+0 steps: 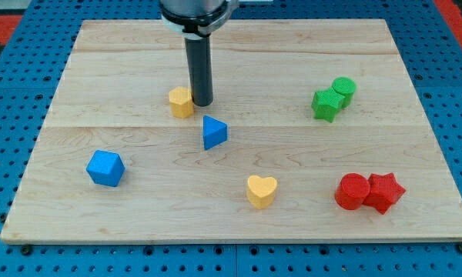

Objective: Push the yellow heart closer to the yellow hexagon

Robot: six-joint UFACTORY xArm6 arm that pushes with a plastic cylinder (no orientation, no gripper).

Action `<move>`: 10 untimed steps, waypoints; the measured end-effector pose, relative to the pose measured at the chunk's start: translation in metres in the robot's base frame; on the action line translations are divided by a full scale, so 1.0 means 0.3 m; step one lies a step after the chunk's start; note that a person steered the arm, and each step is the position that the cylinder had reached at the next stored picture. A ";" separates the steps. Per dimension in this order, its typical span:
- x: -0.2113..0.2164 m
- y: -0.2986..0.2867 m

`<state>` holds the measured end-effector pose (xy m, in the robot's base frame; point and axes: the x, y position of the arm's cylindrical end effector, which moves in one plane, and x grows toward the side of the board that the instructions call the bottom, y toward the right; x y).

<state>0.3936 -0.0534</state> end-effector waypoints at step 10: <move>0.417 0.163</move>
<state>0.5188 -0.0045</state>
